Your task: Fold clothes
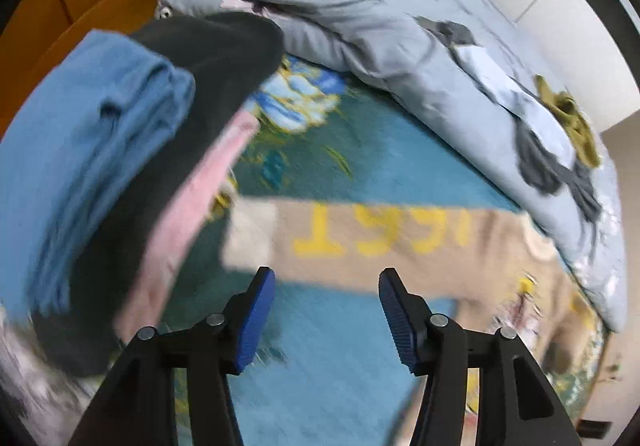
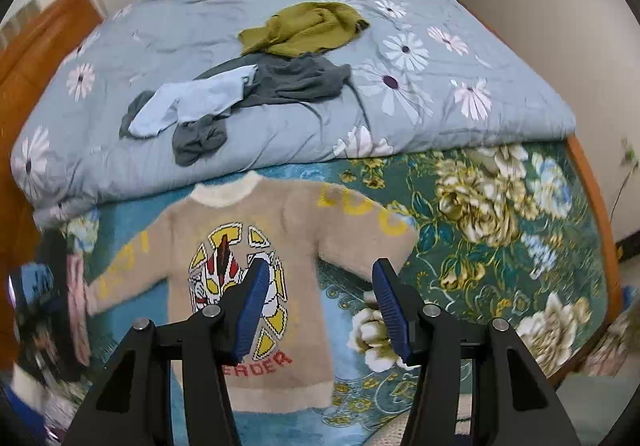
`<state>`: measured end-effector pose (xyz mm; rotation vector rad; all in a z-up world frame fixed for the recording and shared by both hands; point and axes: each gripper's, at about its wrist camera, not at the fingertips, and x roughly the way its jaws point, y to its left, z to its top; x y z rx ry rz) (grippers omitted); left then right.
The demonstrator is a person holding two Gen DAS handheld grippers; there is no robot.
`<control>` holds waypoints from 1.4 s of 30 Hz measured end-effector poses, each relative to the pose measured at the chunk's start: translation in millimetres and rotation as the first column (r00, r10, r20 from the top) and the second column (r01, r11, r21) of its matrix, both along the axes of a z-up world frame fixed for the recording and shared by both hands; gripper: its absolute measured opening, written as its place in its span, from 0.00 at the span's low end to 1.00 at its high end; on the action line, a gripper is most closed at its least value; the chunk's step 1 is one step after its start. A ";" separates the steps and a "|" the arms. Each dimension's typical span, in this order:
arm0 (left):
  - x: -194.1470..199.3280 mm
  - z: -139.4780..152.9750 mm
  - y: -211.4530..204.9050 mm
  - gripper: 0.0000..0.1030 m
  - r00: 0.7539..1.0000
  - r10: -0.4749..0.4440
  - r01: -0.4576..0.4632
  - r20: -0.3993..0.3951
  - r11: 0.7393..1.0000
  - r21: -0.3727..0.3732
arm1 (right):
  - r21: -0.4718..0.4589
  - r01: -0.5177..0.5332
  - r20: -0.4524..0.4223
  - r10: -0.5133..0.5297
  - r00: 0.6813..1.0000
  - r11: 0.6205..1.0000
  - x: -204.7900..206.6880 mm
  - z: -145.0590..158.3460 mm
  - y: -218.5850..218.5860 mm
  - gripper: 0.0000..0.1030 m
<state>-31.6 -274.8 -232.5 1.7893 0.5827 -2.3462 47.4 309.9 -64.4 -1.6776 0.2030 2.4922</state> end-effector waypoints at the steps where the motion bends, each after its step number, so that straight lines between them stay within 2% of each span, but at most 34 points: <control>1: 7.0 5.1 9.2 0.57 1.000 -0.005 0.005 0.004 1.000 0.010 | -0.025 0.031 0.005 -0.031 1.000 0.999 2.4 -5.7 13.8 0.53; 4: 23.5 23.7 40.1 0.57 1.000 -0.024 0.024 0.008 0.999 0.026 | -0.116 0.135 0.029 -0.133 0.991 0.984 11.2 -26.2 57.3 0.53; 7: 30.7 45.4 67.5 0.57 1.000 -0.025 0.025 -0.002 0.998 0.062 | -0.214 0.260 0.060 -0.253 0.966 0.941 23.9 -56.2 106.3 0.53; 11: 26.5 88.0 96.4 0.57 1.000 -0.012 0.013 -0.016 0.997 0.071 | -0.382 0.401 0.111 -0.390 0.914 0.832 35.4 -103.2 160.4 0.53; 12: 24.6 100.6 100.8 0.57 0.999 -0.003 0.005 -0.033 0.998 0.068 | -0.437 0.430 0.134 -0.416 0.900 0.790 35.4 -121.6 174.6 0.53; 14: 20.6 126.0 109.7 0.58 0.998 0.016 -0.012 -0.066 0.998 0.062 | -0.503 0.465 0.173 -0.442 0.880 0.728 32.9 -151.9 190.5 0.53; 17: 19.6 148.9 120.0 0.59 0.996 0.023 -0.020 -0.084 0.999 0.037 | -0.575 0.520 0.234 -0.482 0.844 0.631 29.0 -191.4 207.6 0.53; 19: 18.9 164.2 126.9 0.59 0.995 0.028 -0.026 -0.096 0.999 0.020 | -0.648 0.555 0.287 -0.506 0.813 0.522 26.5 -223.3 215.8 0.53; 22: 20.3 178.0 137.1 0.60 0.996 0.015 -0.018 -0.091 0.999 -0.030 | -0.652 0.599 0.355 -0.512 0.782 0.464 20.5 -255.3 217.3 0.53; 26: 24.3 178.7 144.8 0.60 0.998 0.007 -0.011 -0.062 0.998 -0.066 | -0.671 0.609 0.390 -0.498 0.775 0.423 9.5 -285.2 212.5 0.54; 28: 25.0 178.3 149.3 0.60 0.999 -0.003 0.000 -0.046 0.997 -0.081 | -0.705 0.596 0.388 -0.495 0.777 0.384 3.8 -292.5 209.6 0.54; 29: 25.4 177.8 151.5 0.60 0.999 -0.009 0.006 -0.041 0.996 -0.087 | -0.716 0.590 0.386 -0.493 0.780 0.373 0.8 -295.1 208.6 0.54; 32: 25.6 176.8 162.5 0.60 0.999 -0.047 0.044 -0.020 0.992 -0.115 | -0.678 0.604 0.390 -0.492 0.778 0.418 -8.7 -302.7 205.3 0.55; 36: 24.8 178.3 175.2 0.60 0.995 -0.095 0.093 -0.009 0.986 -0.138 | -0.692 0.606 0.399 -0.493 0.774 0.392 -13.6 -312.2 203.2 0.58; 38: 23.3 178.3 179.3 0.60 0.994 -0.111 0.109 -0.006 0.983 -0.145 | -0.702 0.589 0.384 -0.484 0.786 0.401 -17.1 -308.7 200.8 0.58; 39: 22.5 177.6 181.0 0.60 0.993 -0.116 0.114 -0.003 0.983 -0.142 | -0.705 0.574 0.372 -0.472 0.799 0.417 -20.8 -304.8 198.1 0.58; 40: 21.7 176.9 182.7 0.60 0.993 -0.120 0.119 -0.001 0.983 -0.139 | -0.707 0.558 0.358 -0.460 0.812 0.435 -24.8 -300.7 195.3 0.52; 41: 20.9 175.9 184.5 0.60 0.992 -0.125 0.124 0.001 0.983 -0.136 | -0.707 0.541 0.343 -0.449 0.825 0.455 -29.5 -295.6 192.6 0.38; 42: 20.6 175.4 186.0 0.60 0.992 -0.129 0.128 0.001 0.983 -0.135 | -0.707 0.524 0.328 -0.437 0.838 0.474 -34.4 -290.4 189.9 0.30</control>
